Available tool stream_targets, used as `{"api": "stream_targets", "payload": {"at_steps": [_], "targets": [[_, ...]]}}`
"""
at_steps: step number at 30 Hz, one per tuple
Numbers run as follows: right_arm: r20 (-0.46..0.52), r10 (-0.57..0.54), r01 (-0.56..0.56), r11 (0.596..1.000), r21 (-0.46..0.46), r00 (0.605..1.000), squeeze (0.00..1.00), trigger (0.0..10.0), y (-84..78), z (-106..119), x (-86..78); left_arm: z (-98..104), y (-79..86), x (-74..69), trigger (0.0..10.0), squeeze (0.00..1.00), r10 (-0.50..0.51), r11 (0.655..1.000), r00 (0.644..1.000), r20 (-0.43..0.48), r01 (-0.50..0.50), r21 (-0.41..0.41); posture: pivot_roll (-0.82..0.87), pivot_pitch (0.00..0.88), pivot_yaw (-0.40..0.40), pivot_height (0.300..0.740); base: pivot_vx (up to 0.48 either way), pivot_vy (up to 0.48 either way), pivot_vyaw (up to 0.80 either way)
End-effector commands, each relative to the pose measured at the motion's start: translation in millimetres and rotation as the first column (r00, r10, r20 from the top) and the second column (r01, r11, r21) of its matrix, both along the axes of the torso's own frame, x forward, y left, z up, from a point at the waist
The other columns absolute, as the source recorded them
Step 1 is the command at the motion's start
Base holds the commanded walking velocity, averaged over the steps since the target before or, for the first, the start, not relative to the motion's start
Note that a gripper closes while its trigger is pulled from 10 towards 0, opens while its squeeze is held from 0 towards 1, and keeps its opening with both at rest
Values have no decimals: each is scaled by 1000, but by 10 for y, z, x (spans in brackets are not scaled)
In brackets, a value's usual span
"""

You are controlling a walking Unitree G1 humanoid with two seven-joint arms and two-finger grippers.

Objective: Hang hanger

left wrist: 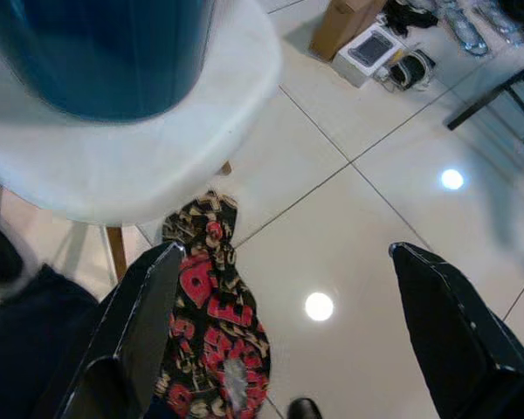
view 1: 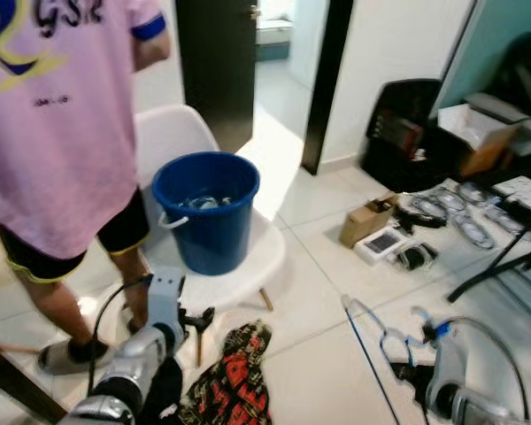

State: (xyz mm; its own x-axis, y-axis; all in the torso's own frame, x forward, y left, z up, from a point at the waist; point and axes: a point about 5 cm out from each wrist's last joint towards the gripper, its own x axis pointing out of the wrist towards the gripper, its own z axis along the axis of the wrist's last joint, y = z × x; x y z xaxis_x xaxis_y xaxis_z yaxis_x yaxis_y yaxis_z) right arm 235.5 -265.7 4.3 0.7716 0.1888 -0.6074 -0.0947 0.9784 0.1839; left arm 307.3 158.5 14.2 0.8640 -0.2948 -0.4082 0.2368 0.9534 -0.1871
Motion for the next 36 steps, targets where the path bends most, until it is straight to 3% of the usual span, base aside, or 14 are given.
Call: {"api": "stream_targets", "payload": {"at_steps": [1,3,9,11,16,26,28,36], "targets": [[-6,20,-21,1000,-22,1000,0,10000,63,-49,-2,-133,36,-106,10000,0,46,999,996,-71,-47,-18,-51,0,-26,740,0,-409,0],[10,38,-38,999,-26,999,0,10000,169,-91,42,-310,119,-291,10000,0,76,996,987,-144,-81,-26,-53,0,-27,740,0,-433,0],[27,52,-51,998,-39,998,0,10000,198,-102,65,-465,266,-506,10000,0,91,995,975,-201,-97,-21,-50,0,-32,740,0,-451,0],[27,52,-51,998,-39,998,0,10000,198,-102,65,-465,266,-506,10000,0,91,995,975,-201,-97,-21,-50,0,-32,740,0,-465,0],[28,66,-63,993,-103,997,0,10000,187,-139,76,-640,178,-735,10000,0,83,996,963,-256,-92,-22,-54,0,-28,740,0,-464,0],[30,82,-77,987,-141,996,0,10000,163,-149,70,-676,10,-765,10000,0,63,997,963,-262,-74,-29,-55,0,-28,740,0,-464,0],[26,94,-88,981,-171,995,0,10000,146,-161,60,-679,-150,-753,10000,0,51,997,963,-265,-63,-35,-56,0,-29,740,0,-465,800],[14,125,-120,971,-205,992,0,10000,149,-198,45,-664,-392,-718,10000,0,34,998,962,-272,-48,-42,-55,0,-33,740,0,-464,464]]}}
